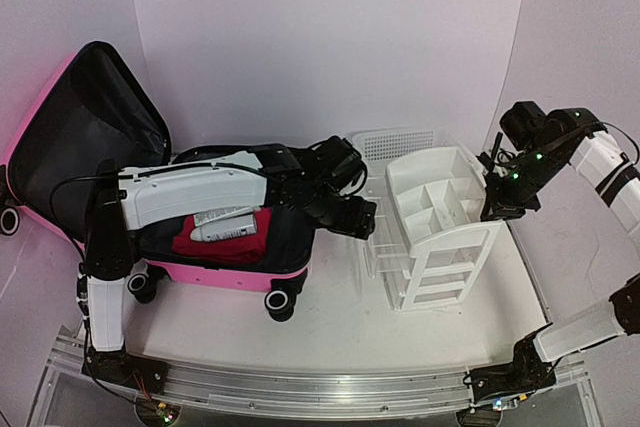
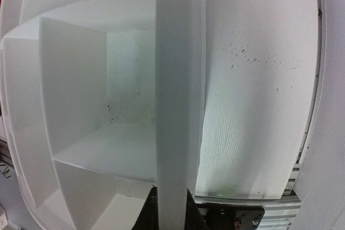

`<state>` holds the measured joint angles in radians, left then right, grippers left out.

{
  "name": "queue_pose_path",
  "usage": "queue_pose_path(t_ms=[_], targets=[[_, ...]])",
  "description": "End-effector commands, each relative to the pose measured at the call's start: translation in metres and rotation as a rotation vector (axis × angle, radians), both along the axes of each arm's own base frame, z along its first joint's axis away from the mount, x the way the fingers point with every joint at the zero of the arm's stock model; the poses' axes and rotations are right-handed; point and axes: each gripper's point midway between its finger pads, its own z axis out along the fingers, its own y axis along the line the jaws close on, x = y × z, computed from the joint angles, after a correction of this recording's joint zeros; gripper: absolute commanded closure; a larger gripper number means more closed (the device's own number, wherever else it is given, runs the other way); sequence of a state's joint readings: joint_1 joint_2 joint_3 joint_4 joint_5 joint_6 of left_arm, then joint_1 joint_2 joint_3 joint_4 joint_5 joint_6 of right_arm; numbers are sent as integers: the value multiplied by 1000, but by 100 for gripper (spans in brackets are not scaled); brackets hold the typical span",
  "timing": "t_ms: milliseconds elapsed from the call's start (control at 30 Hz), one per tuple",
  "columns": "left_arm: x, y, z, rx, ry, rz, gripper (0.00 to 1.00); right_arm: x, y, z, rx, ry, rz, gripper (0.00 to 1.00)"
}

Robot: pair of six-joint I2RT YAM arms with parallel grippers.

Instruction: Open, take out, and arrange the luggage

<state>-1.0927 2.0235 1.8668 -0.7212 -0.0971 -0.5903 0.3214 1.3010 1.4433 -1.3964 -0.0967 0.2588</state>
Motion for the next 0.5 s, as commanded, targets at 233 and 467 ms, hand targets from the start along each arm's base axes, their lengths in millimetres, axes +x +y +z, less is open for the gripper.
queue_pose_path(t_ms=[233, 467], targets=[[0, 49, 38, 100, -112, 6, 11, 0, -6, 15, -7, -77, -7, 100], [-9, 56, 71, 49, -144, -49, 2, -1, -7, 12, -14, -73, -2, 100]])
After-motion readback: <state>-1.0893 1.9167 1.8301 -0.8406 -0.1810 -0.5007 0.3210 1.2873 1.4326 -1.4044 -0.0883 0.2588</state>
